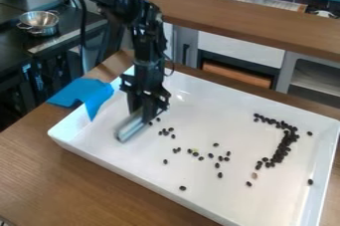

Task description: Sweep into pile

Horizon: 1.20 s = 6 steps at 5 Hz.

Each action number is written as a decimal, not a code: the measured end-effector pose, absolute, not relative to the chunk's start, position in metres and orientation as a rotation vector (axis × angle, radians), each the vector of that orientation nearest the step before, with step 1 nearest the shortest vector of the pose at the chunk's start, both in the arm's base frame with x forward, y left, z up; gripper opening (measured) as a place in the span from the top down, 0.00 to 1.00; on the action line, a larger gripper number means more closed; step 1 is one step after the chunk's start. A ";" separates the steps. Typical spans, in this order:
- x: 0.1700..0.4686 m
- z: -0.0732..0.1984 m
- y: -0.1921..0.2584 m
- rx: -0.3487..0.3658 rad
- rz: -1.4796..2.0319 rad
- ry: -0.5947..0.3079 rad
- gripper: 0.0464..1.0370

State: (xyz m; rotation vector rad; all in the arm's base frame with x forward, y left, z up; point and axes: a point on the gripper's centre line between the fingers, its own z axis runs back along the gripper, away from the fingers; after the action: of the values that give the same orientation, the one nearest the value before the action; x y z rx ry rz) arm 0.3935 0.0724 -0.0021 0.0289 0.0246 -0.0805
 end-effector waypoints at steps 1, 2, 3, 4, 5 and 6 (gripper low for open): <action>0.389 -0.001 0.065 0.032 -0.087 0.025 0.68; 0.385 -0.003 0.053 0.029 -0.084 0.036 0.68; 0.384 -0.004 0.040 0.021 -0.073 0.043 0.68; 0.382 -0.004 0.020 0.015 -0.036 0.058 0.68; 0.380 -0.004 -0.011 0.000 -0.030 0.077 0.68; 0.378 -0.004 -0.032 -0.015 -0.017 0.082 0.68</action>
State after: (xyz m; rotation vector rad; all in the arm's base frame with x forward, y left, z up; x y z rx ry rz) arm 0.3777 -0.0322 -0.0045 -0.0147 0.0824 -0.0174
